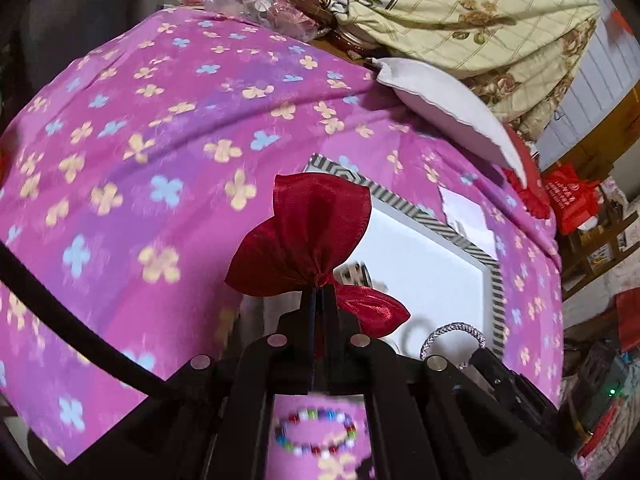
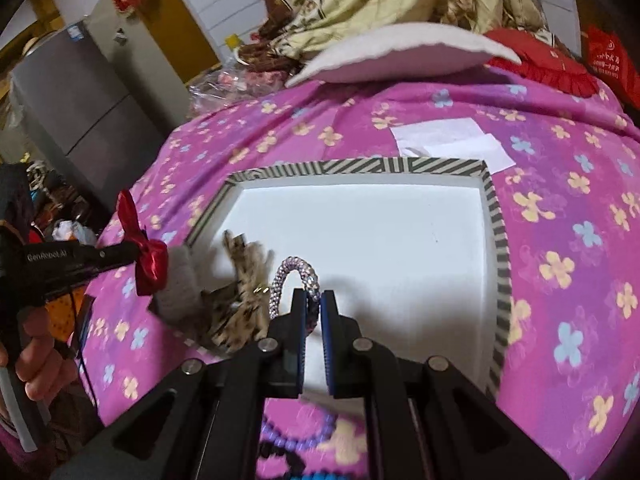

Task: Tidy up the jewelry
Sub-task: 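Lower the silver bracelet into the box with the right tool while the left tool places the red bow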

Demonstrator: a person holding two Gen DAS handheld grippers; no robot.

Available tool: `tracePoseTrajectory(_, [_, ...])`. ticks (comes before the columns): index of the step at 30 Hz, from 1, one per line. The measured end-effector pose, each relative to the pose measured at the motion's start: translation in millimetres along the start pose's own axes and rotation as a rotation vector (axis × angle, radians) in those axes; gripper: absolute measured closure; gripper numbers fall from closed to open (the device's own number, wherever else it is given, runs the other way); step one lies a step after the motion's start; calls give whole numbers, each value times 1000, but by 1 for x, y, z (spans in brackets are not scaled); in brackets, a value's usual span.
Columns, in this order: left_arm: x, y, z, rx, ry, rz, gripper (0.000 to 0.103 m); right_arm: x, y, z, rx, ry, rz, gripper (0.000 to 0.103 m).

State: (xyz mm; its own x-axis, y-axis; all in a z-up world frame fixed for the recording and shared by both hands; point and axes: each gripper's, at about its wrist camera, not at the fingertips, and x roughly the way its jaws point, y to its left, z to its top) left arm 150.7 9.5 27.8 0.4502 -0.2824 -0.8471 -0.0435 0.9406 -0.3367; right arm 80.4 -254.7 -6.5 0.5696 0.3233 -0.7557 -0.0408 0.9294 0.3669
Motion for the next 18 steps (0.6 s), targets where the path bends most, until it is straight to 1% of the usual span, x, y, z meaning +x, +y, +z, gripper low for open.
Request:
tracePoseTrajectory(6, [41,-2,26,23,38,73,84,38,-13,17,49,53,-20,96])
tracePoseTrajectory(10, [64,-5,29,47,76,110,84,60,-14,19,53,96,-41,96])
tracePoseTrajectory(12, [72,-7,30,59,82,128,84,70,-14,19,55,121,-60,96])
tracePoseTrajectory(16, [78,-7,29,53,91,117,84,70,-16,16,76,122,-37,94])
tracePoseTrajectory(18, [77,-7,28,59,89,116,78,63,-17,15,79,107,-24,87])
